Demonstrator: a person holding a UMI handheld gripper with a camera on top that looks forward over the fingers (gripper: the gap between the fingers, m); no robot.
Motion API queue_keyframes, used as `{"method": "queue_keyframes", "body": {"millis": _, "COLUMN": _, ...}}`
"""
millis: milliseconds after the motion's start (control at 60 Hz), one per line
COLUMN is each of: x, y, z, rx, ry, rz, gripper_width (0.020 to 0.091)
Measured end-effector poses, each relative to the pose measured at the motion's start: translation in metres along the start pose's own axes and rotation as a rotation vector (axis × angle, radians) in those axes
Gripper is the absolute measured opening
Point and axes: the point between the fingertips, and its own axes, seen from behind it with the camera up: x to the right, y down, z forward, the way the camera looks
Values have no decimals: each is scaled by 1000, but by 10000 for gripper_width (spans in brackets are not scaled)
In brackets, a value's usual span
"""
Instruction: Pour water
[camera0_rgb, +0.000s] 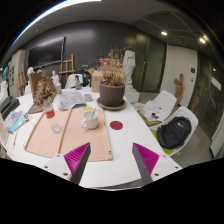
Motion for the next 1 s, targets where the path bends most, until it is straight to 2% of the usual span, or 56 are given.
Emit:
{"method": "queue_keyframes", "body": {"millis": 150, "x": -41, "y": 3, "z": 9, "rx": -15, "ry": -57, "rz": -25, "gripper_width": 859}}
{"method": "queue_keyframes", "body": {"millis": 417, "x": -174, "y": 7, "z": 48, "rx": -14, "ry": -154, "rz": -80, "gripper_width": 860}}
{"method": "queue_keyframes", "body": {"millis": 683, "x": -298, "y": -16, "z": 136, "rx": 102, "ry": -188, "rz": -75, "gripper_width": 857}}
{"method": "queue_keyframes", "body": {"millis": 850, "x": -346, "y": -34, "z": 202, "rx": 159, "ry": -194, "rz": -68, "gripper_width": 852}}
{"method": "queue_keyframes", "body": {"millis": 933, "x": -362, "y": -40, "z": 230, "rx": 173, "ry": -191, "rz": -65, "gripper_width": 824}}
{"method": "queue_keyframes", "body": {"millis": 1000, "x": -370, "y": -44, "z": 248, "rx": 182, "ry": -188, "rz": -60, "gripper_width": 740}}
